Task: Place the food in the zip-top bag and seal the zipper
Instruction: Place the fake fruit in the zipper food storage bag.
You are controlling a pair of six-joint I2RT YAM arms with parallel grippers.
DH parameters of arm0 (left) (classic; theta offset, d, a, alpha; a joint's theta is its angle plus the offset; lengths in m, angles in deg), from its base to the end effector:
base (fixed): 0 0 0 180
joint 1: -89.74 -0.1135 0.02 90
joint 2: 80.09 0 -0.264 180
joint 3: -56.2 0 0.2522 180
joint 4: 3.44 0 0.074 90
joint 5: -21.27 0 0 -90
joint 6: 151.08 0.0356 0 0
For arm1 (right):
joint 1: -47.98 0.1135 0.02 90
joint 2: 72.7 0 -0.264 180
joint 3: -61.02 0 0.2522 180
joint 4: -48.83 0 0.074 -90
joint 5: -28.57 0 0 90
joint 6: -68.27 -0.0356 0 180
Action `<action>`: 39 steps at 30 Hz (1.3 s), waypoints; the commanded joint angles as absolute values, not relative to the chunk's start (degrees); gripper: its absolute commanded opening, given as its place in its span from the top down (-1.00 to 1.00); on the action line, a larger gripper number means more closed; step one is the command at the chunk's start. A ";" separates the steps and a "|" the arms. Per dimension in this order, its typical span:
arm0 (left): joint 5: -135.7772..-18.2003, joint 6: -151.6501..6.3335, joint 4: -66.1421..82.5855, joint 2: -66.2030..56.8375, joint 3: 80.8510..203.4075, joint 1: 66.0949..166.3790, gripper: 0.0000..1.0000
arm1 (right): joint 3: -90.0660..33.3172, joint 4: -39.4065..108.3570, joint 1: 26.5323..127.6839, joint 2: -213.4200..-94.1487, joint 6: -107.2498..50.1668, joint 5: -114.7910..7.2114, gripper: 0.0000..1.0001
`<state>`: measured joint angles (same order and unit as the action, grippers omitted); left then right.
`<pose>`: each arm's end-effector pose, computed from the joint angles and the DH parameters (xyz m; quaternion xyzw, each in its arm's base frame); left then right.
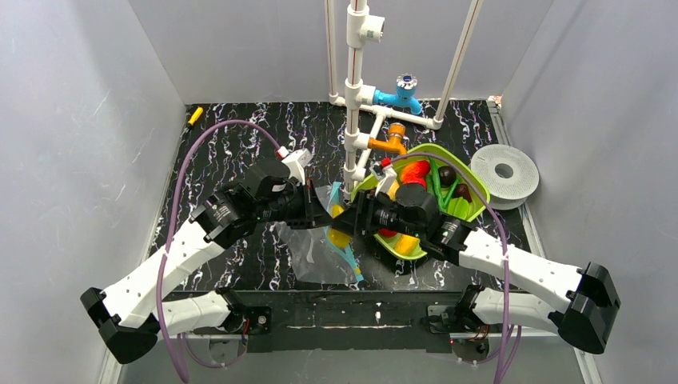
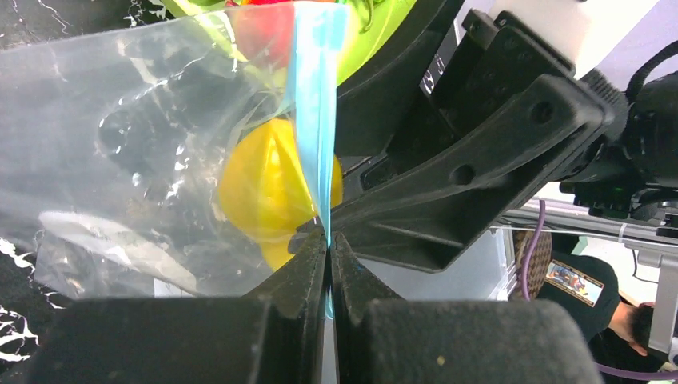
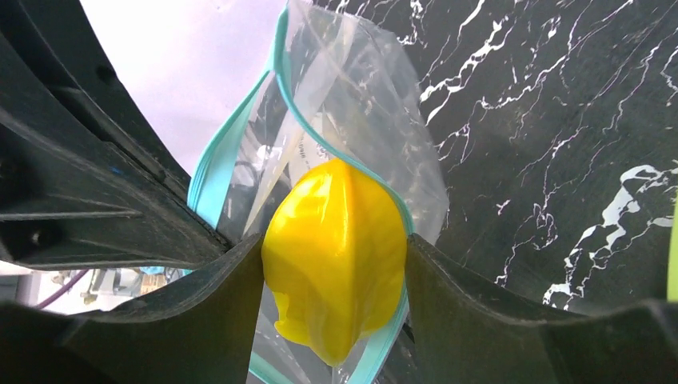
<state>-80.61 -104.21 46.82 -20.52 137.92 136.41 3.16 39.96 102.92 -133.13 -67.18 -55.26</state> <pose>0.1428 -0.1621 0.3849 0.0795 0.8510 -0.4239 0.2996 0.1398 0.2059 0.3101 -0.0979 0.7675 0.5123 0.3727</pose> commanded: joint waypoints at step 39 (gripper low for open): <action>-79.55 -127.34 27.00 -27.80 126.68 135.78 1.00 | -5.29 36.92 105.38 -134.79 -62.92 -48.47 0.38</action>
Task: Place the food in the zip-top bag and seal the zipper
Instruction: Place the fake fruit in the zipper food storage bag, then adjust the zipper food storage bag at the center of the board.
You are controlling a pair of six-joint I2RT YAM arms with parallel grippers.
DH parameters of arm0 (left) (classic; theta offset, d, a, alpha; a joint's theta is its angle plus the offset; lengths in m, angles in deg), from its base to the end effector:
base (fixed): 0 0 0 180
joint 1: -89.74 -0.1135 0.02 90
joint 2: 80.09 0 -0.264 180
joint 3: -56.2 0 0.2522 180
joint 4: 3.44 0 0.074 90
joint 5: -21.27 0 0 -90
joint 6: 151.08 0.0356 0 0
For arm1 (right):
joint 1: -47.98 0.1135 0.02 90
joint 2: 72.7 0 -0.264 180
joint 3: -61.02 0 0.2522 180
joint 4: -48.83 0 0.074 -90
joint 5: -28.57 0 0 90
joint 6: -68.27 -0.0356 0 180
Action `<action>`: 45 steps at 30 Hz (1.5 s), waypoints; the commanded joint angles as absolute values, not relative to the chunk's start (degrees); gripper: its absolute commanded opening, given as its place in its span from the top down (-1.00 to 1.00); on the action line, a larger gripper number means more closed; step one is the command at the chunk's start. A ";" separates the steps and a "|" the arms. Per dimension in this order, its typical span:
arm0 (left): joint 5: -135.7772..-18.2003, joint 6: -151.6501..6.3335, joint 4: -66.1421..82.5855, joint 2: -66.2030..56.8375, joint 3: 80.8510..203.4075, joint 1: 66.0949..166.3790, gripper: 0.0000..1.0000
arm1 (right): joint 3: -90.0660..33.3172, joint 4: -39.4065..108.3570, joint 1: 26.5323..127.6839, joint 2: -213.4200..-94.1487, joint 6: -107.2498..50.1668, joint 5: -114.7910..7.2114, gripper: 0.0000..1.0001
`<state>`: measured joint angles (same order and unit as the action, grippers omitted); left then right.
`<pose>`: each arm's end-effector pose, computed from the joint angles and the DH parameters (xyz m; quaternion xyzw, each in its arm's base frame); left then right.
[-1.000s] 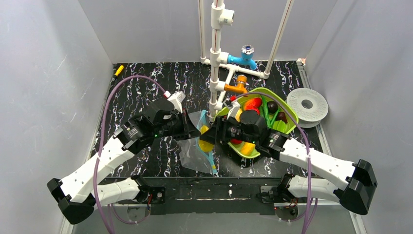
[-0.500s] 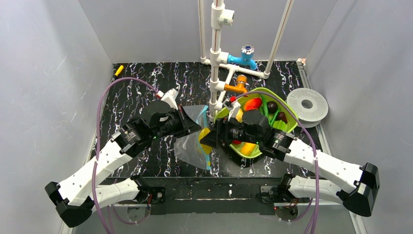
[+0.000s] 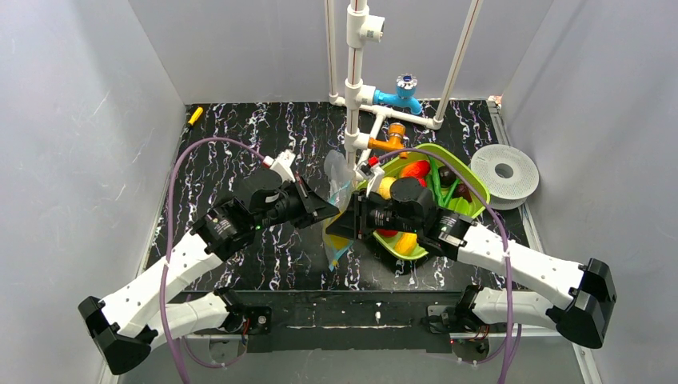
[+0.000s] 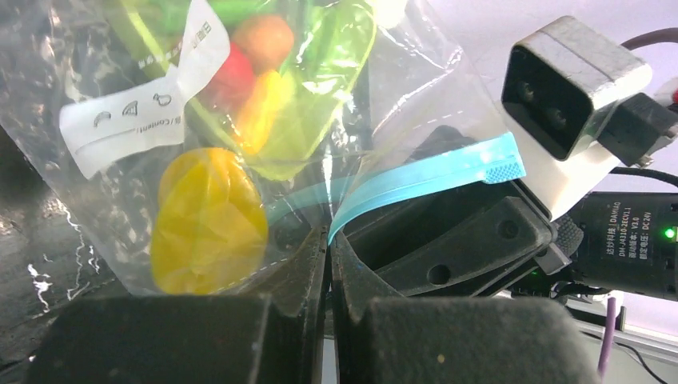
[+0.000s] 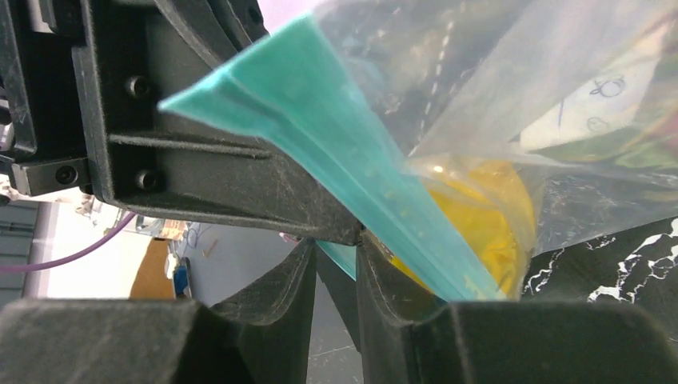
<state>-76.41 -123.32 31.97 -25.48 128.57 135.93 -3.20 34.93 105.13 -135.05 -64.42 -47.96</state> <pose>0.1429 -0.1559 0.3725 -0.0733 0.8030 -0.5094 0.3005 0.1318 0.2194 0.3329 -0.1703 0.7565 0.5367 0.3325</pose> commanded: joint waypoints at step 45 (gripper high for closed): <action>-62.98 -109.45 59.31 -28.16 136.42 135.70 0.00 | -21.67 21.07 107.14 -142.69 -57.72 -58.77 0.97</action>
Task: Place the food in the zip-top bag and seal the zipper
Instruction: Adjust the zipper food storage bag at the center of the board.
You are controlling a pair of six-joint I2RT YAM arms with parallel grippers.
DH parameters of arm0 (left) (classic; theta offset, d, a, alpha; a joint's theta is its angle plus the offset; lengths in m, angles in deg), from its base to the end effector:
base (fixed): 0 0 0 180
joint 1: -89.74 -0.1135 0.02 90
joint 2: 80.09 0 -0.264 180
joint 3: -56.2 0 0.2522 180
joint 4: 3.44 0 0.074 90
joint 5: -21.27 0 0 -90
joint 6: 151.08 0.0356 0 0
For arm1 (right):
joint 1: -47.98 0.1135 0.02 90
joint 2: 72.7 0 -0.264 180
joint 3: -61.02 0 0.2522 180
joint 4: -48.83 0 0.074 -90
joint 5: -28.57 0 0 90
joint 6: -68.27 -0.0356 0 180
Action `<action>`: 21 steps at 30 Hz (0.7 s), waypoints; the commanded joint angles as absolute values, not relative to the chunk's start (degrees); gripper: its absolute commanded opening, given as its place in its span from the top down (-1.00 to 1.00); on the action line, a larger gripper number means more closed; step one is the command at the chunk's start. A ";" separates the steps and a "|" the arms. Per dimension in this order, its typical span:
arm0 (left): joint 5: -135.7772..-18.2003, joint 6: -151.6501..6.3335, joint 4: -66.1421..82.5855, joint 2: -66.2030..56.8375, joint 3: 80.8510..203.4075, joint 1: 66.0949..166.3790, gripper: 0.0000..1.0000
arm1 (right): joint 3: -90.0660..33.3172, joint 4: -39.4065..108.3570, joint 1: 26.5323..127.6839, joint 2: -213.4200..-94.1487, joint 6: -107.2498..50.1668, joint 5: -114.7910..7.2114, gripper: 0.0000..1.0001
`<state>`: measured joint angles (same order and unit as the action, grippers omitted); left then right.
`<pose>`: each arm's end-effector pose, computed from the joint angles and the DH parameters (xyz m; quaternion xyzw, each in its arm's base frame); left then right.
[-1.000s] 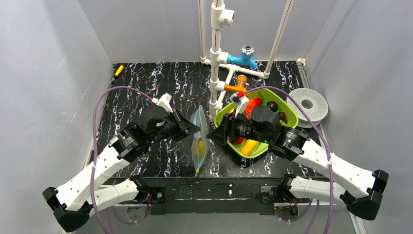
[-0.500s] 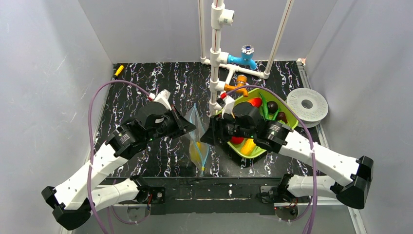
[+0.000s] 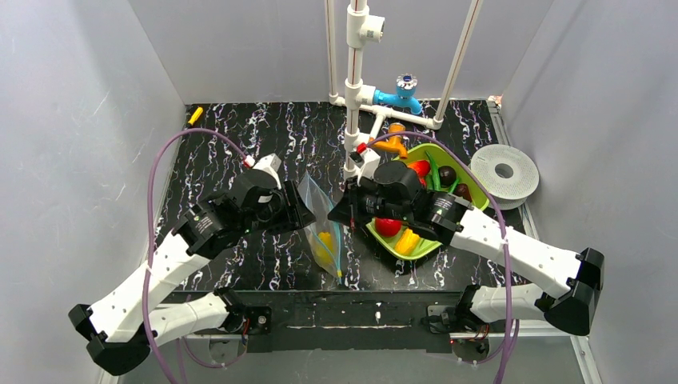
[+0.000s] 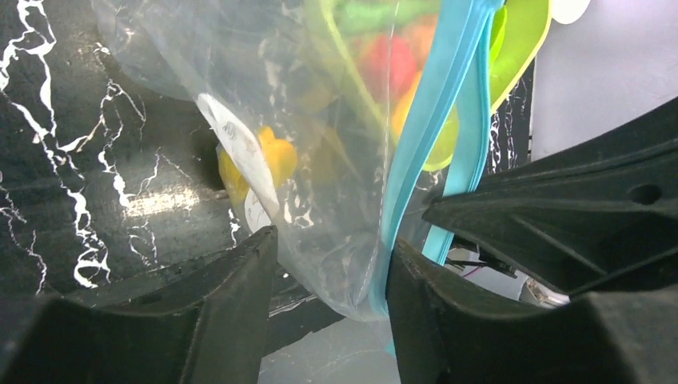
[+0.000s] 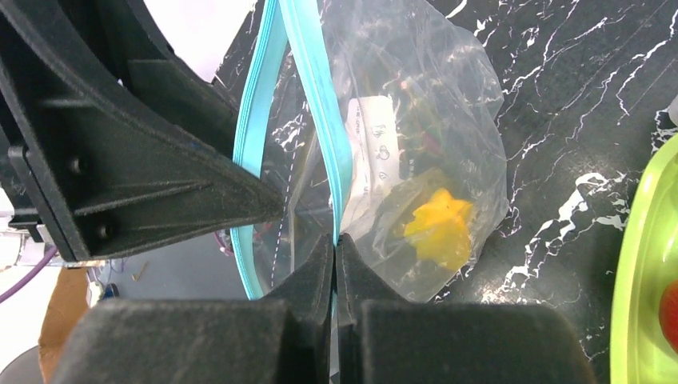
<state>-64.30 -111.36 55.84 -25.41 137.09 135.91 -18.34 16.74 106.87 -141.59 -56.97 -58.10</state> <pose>0.1304 -0.1318 0.3805 -0.0499 0.8772 -0.3325 0.3426 0.1402 0.2363 0.3653 -0.1854 0.8059 0.4276 0.3650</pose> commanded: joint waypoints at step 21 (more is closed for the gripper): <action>-40.64 -96.27 77.87 -26.11 154.01 135.67 1.00 | -28.61 20.55 107.13 -149.98 -54.58 -60.18 0.97</action>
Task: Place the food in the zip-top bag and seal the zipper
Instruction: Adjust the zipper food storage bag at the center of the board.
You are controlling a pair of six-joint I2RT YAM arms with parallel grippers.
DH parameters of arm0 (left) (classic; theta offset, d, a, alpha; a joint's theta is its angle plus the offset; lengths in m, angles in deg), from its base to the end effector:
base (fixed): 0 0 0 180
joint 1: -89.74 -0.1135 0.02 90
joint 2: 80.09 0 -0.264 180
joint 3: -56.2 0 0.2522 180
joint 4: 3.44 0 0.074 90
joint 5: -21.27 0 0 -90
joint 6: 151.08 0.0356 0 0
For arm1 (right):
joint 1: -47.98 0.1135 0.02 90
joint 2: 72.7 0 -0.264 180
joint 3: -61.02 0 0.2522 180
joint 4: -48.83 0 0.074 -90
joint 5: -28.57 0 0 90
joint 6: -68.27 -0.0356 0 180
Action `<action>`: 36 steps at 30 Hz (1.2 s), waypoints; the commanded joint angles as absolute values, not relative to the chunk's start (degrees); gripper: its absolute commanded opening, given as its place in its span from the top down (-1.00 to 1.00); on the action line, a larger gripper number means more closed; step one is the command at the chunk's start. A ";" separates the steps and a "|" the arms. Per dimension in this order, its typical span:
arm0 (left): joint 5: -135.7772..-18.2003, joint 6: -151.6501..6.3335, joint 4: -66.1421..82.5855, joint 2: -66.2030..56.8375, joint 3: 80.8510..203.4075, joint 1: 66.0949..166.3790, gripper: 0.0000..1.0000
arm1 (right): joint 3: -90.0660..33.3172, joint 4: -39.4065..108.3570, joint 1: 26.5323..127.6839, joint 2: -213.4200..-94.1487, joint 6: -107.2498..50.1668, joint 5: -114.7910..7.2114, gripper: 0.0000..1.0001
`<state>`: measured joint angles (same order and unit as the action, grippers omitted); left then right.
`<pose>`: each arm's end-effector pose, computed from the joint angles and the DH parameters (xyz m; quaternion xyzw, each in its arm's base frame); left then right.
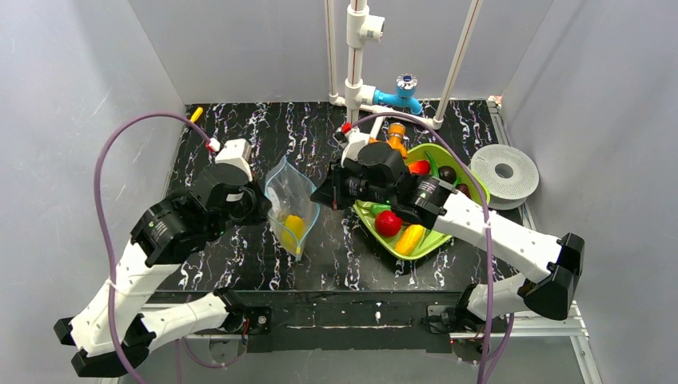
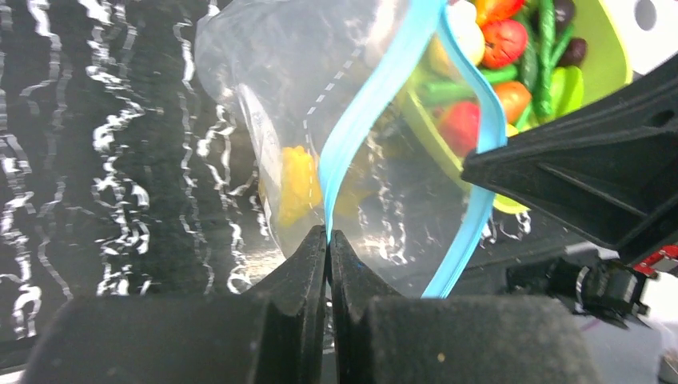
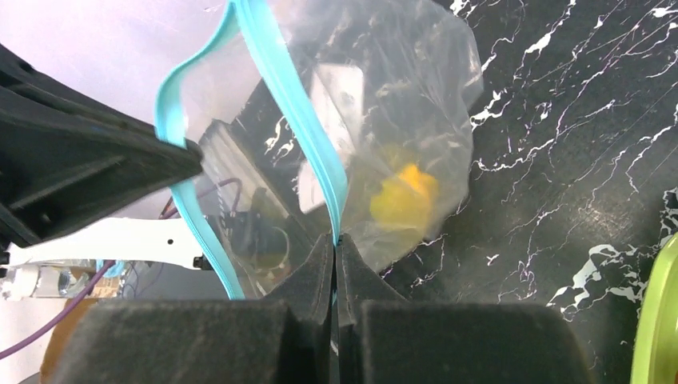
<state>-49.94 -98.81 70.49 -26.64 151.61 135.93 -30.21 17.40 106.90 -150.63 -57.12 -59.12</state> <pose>0.1064 -0.0943 0.4372 -0.0153 0.8663 -0.2138 0.4513 0.1611 0.2700 0.3956 -0.1766 0.7901 0.4413 0.3870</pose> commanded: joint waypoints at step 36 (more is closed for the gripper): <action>-52.85 -95.24 61.32 -20.95 137.08 135.72 0.28 | -18.87 29.53 108.10 -149.18 -57.82 -56.14 0.97</action>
